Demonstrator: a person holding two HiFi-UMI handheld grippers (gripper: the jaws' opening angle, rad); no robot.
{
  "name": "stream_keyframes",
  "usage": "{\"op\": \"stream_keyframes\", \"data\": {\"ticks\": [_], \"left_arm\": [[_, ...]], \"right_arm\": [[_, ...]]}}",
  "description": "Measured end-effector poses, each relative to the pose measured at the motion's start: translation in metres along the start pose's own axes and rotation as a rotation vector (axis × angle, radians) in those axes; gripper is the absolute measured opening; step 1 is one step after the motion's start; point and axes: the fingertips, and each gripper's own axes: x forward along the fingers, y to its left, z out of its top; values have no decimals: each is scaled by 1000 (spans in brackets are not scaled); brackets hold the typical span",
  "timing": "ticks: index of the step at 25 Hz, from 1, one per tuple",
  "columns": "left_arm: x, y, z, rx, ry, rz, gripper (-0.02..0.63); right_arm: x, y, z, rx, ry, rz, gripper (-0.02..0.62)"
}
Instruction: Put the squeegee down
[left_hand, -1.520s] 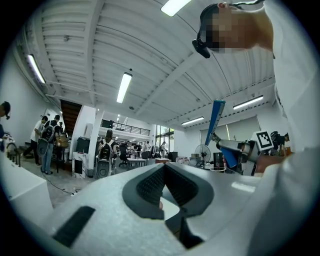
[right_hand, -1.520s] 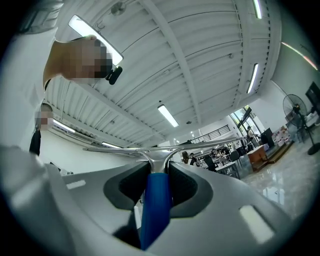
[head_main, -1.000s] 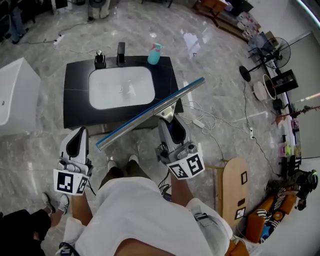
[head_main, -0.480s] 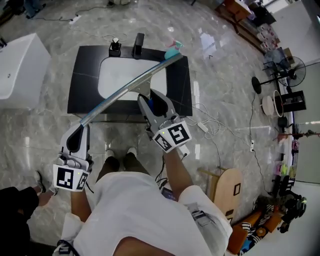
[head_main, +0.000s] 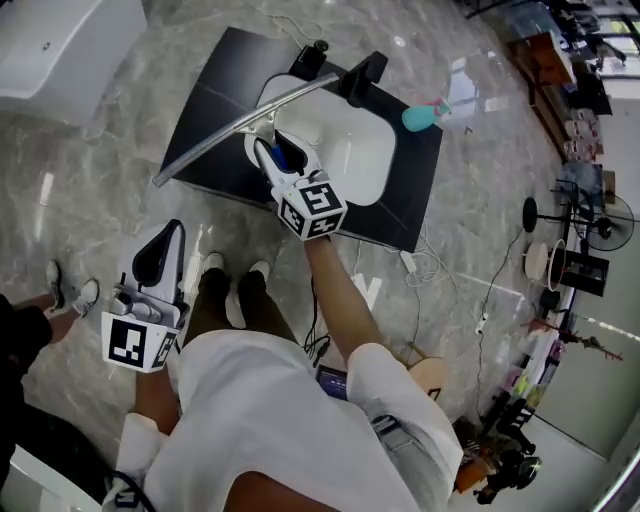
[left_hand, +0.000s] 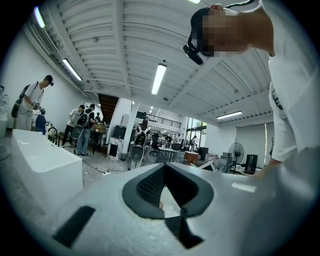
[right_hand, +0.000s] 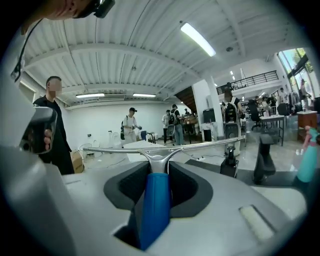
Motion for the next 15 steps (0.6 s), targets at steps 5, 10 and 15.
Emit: {"op": "stream_keyframes", "data": {"ticks": [5,10,15], "left_arm": [[10,43,-7,-19,1,46,6],[18,67,-36,-43,26,64,6],[10,74,-41,-53,46,86,6]], "right_arm": [[63,-10,-61,16,132,5,138],[113,-32,-126,20,257,-18,138],[135,-39,-164,-18,394,-59,138]]}}
